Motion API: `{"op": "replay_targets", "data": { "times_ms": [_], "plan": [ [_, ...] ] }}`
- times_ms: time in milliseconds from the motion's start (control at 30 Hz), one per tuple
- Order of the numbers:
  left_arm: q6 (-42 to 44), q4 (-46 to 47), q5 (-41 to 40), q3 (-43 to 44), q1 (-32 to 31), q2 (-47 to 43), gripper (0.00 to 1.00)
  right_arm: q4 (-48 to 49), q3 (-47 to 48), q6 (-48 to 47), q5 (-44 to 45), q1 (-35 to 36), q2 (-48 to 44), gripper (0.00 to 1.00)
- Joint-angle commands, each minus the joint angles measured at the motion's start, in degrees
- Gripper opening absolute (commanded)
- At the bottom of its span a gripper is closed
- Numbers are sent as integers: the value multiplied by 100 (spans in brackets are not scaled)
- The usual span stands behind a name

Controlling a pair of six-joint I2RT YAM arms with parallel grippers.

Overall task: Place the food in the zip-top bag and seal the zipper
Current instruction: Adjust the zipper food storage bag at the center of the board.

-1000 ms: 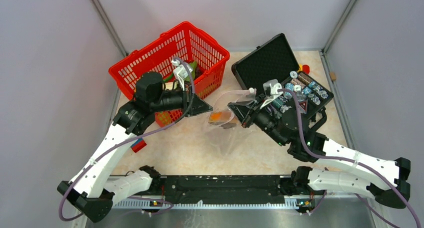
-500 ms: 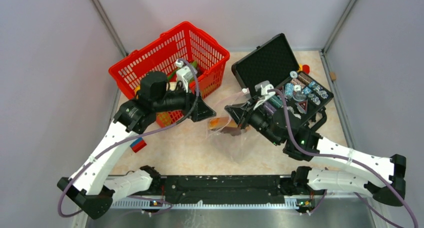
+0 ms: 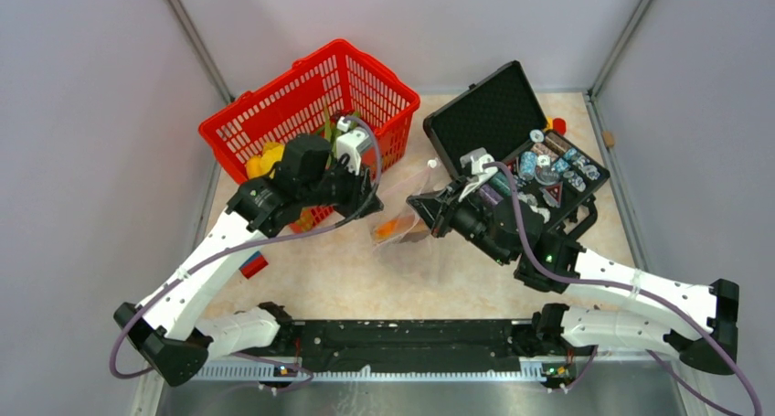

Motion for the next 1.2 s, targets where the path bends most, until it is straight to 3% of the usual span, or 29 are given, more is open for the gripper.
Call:
{"op": "replay_targets", "data": {
  "times_ms": [0, 33, 67, 200, 267, 367, 433, 500, 600, 667, 733, 800, 867, 967, 1000, 1067, 1100, 1167],
  "plan": [
    [123, -8, -298, 28, -20, -29, 16, 373, 161, -69, -284, 52, -24, 0],
    [117, 11, -233, 60, -24, 18, 5, 337, 186, -194, -406, 52, -14, 0],
    [103, 33, -49, 158, -25, 91, 0, 266, 237, -373, -588, 54, -20, 0],
    [-68, 290, 1068, 1016, -103, 171, 0, -312, 802, -1432, -1583, 49, -266, 0],
    [-206, 719, 1100, 1218, -122, -19, 0, -452, 997, -1738, -1829, 49, -479, 0],
    [-38, 679, 343, 1172, -115, -128, 0, -455, 764, -1867, -671, 52, -723, 0],
    [-54, 239, -53, 1400, -113, 172, 0, -1281, 975, -1677, 704, 52, -565, 0],
    [-159, 71, 704, 1780, -148, 315, 0, -1599, 1227, -1364, 688, 50, -603, 0],
    [-169, 531, 466, 1656, -206, 61, 0, 79, 241, -1198, -404, 57, -1311, 0],
    [-82, 357, 164, 1757, -209, 147, 0, 831, -429, -1411, -476, 54, -1696, 0],
    [-160, 288, 932, 2192, -209, 306, 0, -427, 146, -1235, 749, 50, -1339, 0],
    [-417, 996, 2159, 2133, -241, 249, 0, -2244, 1161, -531, 2228, 49, -732, 0],
    [-785, 1878, 2798, 1853, -238, 178, 0, -2529, 1424, -680, 2346, 56, -542, 0],
    [-563, 1300, 2288, 1908, -242, 423, 0, -1017, 692, -1617, 15, 53, -905, 0],
    [-519, 1163, 2267, 1954, -244, 490, 0, -609, 461, -1500, 187, 57, -989, 0],
    [-482, 1118, 2084, 1885, -254, 415, 0, -433, 366, -923, 1760, 53, -1044, 0],
    [-367, 943, 1543, 1817, -253, 321, 0, -736, 470, -756, 2364, 54, -1033, 0],
    [-121, 491, 283, 1603, -227, 356, 0, -904, 667, -816, 2387, 51, -1089, 0]
  ]
}}
